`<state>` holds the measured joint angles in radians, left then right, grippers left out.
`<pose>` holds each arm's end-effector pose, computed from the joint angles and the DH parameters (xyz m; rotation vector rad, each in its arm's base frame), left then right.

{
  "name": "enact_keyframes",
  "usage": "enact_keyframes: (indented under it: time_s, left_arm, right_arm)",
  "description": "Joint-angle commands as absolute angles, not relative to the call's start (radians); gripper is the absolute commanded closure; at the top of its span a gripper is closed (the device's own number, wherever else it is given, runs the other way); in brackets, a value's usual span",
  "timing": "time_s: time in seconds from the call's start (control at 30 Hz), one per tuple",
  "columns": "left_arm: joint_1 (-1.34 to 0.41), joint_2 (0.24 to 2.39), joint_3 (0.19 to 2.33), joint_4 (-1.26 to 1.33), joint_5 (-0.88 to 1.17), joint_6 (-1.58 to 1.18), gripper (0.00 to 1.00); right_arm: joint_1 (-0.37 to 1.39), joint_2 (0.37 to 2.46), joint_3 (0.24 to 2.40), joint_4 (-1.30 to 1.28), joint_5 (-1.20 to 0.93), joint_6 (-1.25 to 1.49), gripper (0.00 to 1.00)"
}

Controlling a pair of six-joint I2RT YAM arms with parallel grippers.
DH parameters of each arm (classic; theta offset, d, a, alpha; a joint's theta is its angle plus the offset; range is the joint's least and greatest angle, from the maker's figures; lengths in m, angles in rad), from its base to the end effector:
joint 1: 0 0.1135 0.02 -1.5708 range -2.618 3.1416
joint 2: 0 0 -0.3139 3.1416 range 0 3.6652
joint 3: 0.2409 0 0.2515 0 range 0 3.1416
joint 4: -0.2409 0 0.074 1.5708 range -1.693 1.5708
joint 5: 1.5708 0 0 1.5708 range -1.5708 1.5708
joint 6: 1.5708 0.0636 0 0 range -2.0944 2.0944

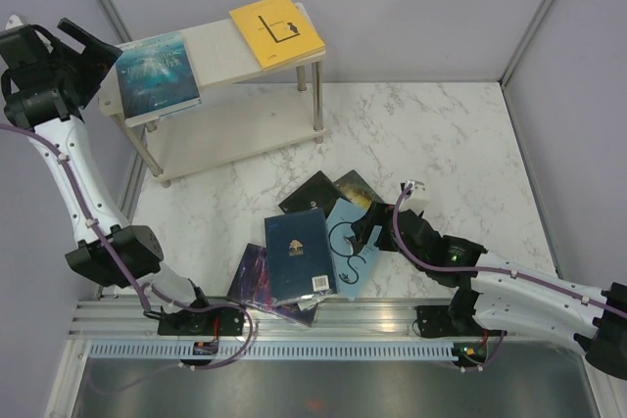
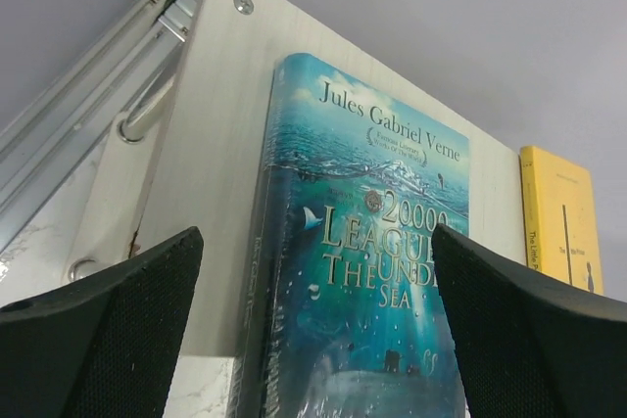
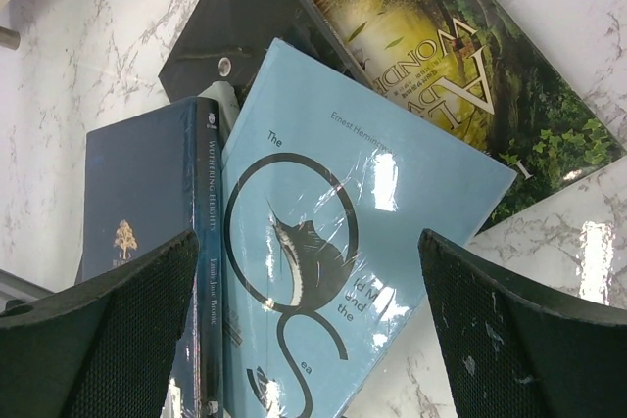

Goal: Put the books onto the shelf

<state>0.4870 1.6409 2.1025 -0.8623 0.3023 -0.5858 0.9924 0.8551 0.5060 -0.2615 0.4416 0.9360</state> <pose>0.3252 0.1508 0.5366 -0.8316 1.7857 -0.3623 0.1167 0.1290 0.2478 0.1926 2.1789 0.6515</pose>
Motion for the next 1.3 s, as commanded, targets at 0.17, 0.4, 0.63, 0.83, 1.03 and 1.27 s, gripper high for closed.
enact_keyframes:
  time_s: [0.17,0.4,0.63,0.83,1.03,1.27]
  left_arm:
    - [0.506,1.401,2.111,-0.859,0.186,-0.537,0.02]
    - [0.488,1.174,1.973,-0.825,0.391,-0.577,0.17]
    - [0.373,1.019,1.53,-0.689,0.542,-0.591,0.74]
    - [0.152,1.055,1.424,-0.683,0.367,-0.535,0.75]
    - [0.141,1.132,1.468,-0.676,0.224,-0.506,0.74]
    - [0.166,1.2,1.531,-0.678,0.137,-0.474,0.71]
  right_arm:
    - [0.996,0.844,0.5,-0.239,0.431,0.93,0.04]
    - [0.996,0.847,0.479,-0.215,0.433,0.94,0.04]
    - [0.996,0.907,0.477,-0.153,0.403,0.945,0.04]
    - [0.996,0.92,0.45,-0.115,0.384,0.96,0.04]
    - [0.996,0.879,0.428,-0.132,0.388,0.963,0.04]
    - [0.996,0.813,0.423,-0.195,0.425,0.951,0.04]
